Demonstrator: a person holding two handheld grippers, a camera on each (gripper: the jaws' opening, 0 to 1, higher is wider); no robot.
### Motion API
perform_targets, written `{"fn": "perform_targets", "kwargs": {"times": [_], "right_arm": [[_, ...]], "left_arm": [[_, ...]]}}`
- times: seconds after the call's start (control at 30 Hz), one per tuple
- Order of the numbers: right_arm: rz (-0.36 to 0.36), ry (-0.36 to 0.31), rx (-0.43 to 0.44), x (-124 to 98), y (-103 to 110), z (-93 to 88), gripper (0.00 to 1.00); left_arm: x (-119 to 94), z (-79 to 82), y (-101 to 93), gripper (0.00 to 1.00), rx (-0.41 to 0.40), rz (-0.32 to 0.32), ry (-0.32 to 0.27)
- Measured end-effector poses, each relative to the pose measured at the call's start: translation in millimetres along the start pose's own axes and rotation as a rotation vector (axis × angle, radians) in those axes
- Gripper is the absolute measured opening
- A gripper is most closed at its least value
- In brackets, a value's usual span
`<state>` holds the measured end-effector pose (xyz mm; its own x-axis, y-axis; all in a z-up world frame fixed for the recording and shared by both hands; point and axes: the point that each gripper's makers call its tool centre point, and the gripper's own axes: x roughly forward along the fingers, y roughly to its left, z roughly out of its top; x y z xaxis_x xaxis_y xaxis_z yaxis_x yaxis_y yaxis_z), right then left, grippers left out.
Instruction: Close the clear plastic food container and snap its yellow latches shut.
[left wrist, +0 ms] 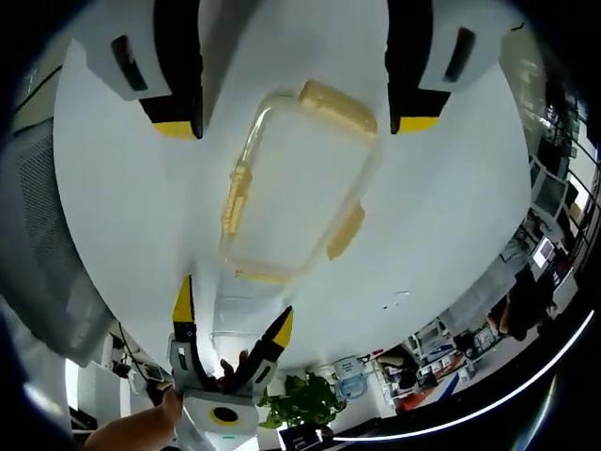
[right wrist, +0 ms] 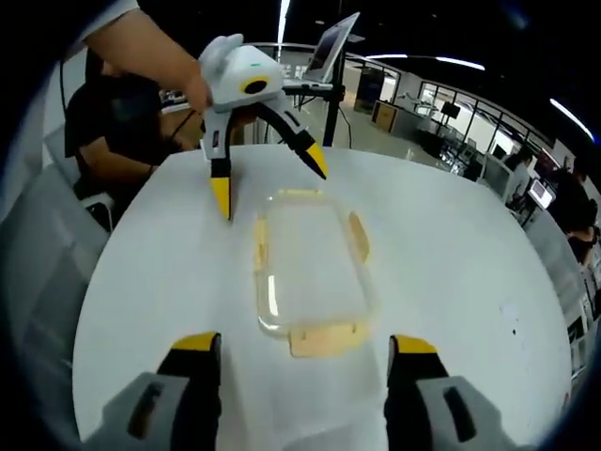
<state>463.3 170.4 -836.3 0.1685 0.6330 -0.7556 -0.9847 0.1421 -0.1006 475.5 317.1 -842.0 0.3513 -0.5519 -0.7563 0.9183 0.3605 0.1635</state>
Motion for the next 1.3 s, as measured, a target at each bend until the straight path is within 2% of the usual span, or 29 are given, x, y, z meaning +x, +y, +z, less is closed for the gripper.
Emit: {"fn": "perform_targets", "kwargs": {"times": [0.47,0.7,0.8,1.17,1.3], "right_arm": [[0.034,0.026,-0.020,13,-3,7.8,0.70],[0.045,0.054,-0.025,17,-8,6.1,0.69],[0.051,0.085,-0.027,20,-9,0.7,0.68],[0.077,0.137,-0.071,28,-7,-1.6,0.64],[0.076,0.166,-0.087,30,-8,-5.6,0.63]], "left_arm": [[0,-5.8,11.1,0.77,0.070,-0.048,0.047],[1,-5.7,16.6,0.76,0.105,-0.075,0.063],[3,-9.0,15.9,0.75,0.127,-0.096,0.084],[7,-15.9,19.5,0.72,0.203,-0.152,0.131],[8,-15.5,19.8,0.72,0.202,-0.173,0.132]]}}
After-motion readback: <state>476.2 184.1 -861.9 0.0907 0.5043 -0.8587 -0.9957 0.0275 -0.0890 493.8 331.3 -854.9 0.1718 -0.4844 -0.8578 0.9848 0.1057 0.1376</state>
